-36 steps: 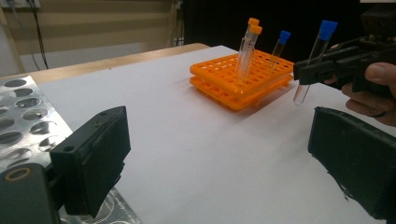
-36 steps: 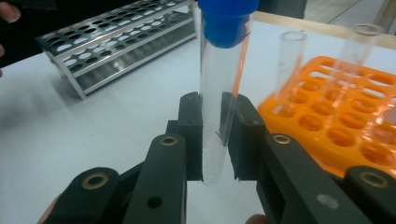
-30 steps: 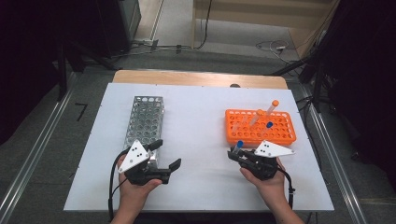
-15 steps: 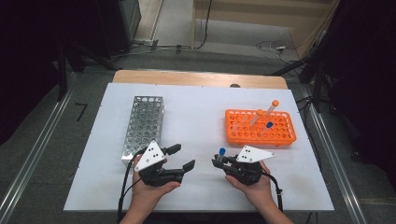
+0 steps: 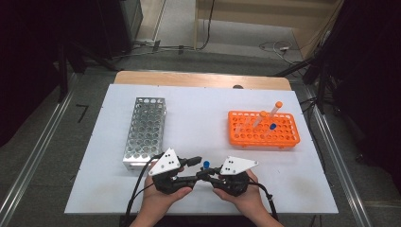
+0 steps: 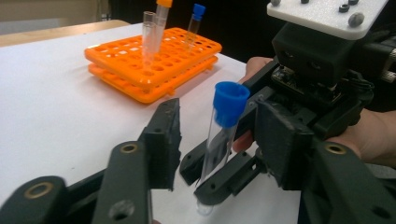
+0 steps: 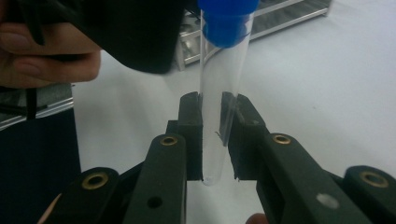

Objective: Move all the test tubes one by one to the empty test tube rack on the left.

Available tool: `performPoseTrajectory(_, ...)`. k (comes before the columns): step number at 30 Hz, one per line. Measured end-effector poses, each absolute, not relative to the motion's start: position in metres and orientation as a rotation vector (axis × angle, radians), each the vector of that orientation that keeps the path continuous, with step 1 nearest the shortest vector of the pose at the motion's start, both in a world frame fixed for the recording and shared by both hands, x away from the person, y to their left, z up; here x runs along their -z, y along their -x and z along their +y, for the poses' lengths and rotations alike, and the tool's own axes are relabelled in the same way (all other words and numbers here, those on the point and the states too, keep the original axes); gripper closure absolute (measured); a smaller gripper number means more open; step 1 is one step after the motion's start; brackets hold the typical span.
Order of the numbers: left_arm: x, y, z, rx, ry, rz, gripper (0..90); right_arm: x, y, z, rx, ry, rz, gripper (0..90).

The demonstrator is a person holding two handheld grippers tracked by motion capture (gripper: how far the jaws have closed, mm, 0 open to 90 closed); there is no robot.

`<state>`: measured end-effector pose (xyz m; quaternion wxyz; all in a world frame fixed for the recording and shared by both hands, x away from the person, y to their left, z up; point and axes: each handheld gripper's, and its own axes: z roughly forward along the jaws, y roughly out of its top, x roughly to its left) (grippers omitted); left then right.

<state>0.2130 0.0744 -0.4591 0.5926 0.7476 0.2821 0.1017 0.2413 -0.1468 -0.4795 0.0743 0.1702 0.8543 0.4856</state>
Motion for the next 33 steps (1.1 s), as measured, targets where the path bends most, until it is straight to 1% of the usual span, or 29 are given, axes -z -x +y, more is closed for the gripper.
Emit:
performPoseTrajectory(1,0.459,-0.213,0.073,-0.234,-1.743,0.650,56.1,0.479,-0.241,-0.146,-1.456,-0.501,2.566,75.0)
performPoseTrajectory(2,0.460,-0.212,0.072,-0.233,-1.747,0.641,56.1,0.479,-0.241,-0.146,-1.456,-0.501,2.566,75.0)
performPoseTrajectory(4,0.460,-0.212,0.070,-0.232,-1.754,0.632,61.8,0.479,-0.239,-0.144,-1.462,-0.492,2.574,75.0)
performPoseTrajectory(7,0.460,-0.211,0.069,-0.240,-1.757,0.624,67.4,0.478,-0.238,-0.143,-1.467,-0.492,2.581,75.0)
performPoseTrajectory(8,0.460,-0.211,0.069,-0.242,-1.760,0.620,67.4,0.478,-0.238,-0.143,-1.467,-0.492,2.581,75.0)
performPoseTrajectory(9,0.460,-0.210,0.069,-0.249,-1.762,0.616,70.8,0.479,-0.238,-0.143,-1.468,-0.484,2.587,75.0)
performPoseTrajectory(11,0.460,-0.210,0.068,-0.259,-1.766,0.615,74.3,0.479,-0.238,-0.142,-1.472,-0.474,2.591,74.9)
performPoseTrajectory(17,0.460,-0.209,0.069,-0.282,-1.766,0.619,76.0,0.479,-0.239,-0.143,-1.489,-0.483,2.596,74.7)
performPoseTrajectory(19,0.459,-0.209,0.070,-0.281,-1.759,0.620,76.1,0.479,-0.239,-0.144,-1.502,-0.483,2.587,72.5)
performPoseTrajectory(22,0.457,-0.210,0.073,-0.276,-1.739,0.629,76.2,0.477,-0.241,-0.149,-1.520,-0.509,2.559,55.8)
performPoseTrajectory(24,0.454,-0.211,0.077,-0.265,-1.715,0.643,76.2,0.475,-0.244,-0.155,-1.541,-0.528,2.538,47.3)
performPoseTrajectory(28,0.450,-0.213,0.084,-0.296,-1.713,0.658,76.2,0.469,-0.248,-0.169,-1.567,-0.568,2.491,29.6)
performPoseTrajectory(29,0.449,-0.214,0.085,-0.301,-1.711,0.661,76.2,0.468,-0.248,-0.173,-1.554,-0.579,2.473,20.8)
performPoseTrajectory(30,0.448,-0.214,0.087,-0.307,-1.714,0.662,76.2,0.468,-0.248,-0.173,-1.554,-0.579,2.473,20.8)
performPoseTrajectory(31,0.446,-0.215,0.088,-0.314,-1.712,0.667,76.2,0.467,-0.249,-0.180,-1.521,-0.606,2.458,9.7)
performPoseTrajectory(32,0.445,-0.216,0.090,-0.320,-1.714,0.670,76.2,0.467,-0.249,-0.180,-1.521,-0.606,2.458,9.7)
performPoseTrajectory(33,0.443,-0.217,0.092,-0.327,-1.710,0.671,76.3,0.467,-0.252,-0.190,-1.527,-0.642,2.444,1.3)
